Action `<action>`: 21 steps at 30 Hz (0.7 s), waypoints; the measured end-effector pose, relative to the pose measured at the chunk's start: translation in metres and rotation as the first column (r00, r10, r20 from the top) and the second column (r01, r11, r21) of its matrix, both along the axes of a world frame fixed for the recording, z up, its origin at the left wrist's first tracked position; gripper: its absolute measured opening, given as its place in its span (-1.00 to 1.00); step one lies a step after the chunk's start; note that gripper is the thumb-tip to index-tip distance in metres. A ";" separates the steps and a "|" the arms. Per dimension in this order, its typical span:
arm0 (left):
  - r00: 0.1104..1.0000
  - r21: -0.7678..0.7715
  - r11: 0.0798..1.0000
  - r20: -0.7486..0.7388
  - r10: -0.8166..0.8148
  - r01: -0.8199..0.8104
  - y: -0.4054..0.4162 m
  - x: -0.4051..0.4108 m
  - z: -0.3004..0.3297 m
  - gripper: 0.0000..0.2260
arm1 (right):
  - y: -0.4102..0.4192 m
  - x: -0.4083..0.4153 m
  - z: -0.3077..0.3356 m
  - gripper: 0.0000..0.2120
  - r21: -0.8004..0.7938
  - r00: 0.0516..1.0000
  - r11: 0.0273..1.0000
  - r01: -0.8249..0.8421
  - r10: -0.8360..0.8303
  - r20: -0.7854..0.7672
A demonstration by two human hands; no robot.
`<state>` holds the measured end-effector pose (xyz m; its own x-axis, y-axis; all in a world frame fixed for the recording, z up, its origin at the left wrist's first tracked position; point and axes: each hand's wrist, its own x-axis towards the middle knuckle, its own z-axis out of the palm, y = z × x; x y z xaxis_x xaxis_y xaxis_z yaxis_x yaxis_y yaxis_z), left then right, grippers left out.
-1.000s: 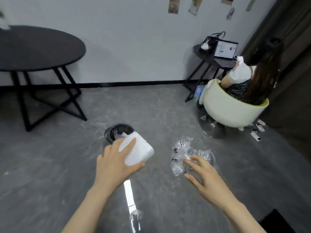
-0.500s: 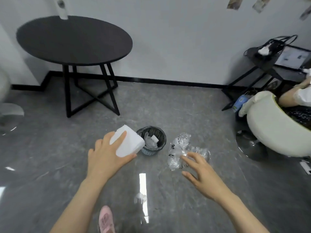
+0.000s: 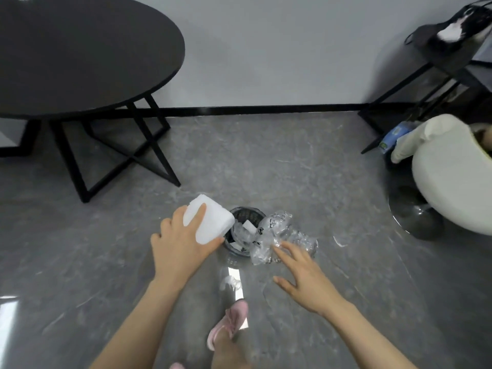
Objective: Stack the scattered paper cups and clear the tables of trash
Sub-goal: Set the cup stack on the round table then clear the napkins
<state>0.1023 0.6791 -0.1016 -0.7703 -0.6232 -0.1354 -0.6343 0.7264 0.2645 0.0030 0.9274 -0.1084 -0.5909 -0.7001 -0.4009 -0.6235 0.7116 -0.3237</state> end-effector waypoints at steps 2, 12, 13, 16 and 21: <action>1.000 -0.001 1.000 0.007 0.020 -0.020 -0.009 -0.026 -0.020 -0.25 | -0.018 -0.030 -0.024 -0.33 0.024 0.999 1.000 -0.011 0.010 0.037; 0.991 0.043 0.999 0.128 -0.025 0.020 -0.047 -0.120 -0.145 -0.24 | -0.089 -0.124 -0.185 -0.26 0.156 0.985 0.986 -0.055 0.028 0.172; 0.989 0.046 0.999 0.143 -0.033 0.026 -0.051 -0.123 -0.158 -0.25 | -0.093 -0.129 -0.203 -0.26 0.167 0.984 0.985 -0.053 0.023 0.178; 0.984 0.049 0.997 0.166 -0.060 0.052 -0.059 -0.132 -0.194 -0.24 | -0.105 -0.144 -0.253 -0.26 0.191 0.983 0.980 -0.057 0.022 0.184; 0.973 0.045 0.990 0.184 -0.143 0.137 -0.066 -0.149 -0.257 -0.24 | -0.118 -0.165 -0.340 -0.31 0.252 0.979 0.965 -0.068 0.015 0.205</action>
<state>-0.0469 0.6129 -0.3590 -0.8089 -0.5042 -0.3023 -0.5672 0.8046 0.1757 -0.1622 0.8096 -0.4480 -0.4530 -0.5802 -0.6768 -0.5956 0.7619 -0.2545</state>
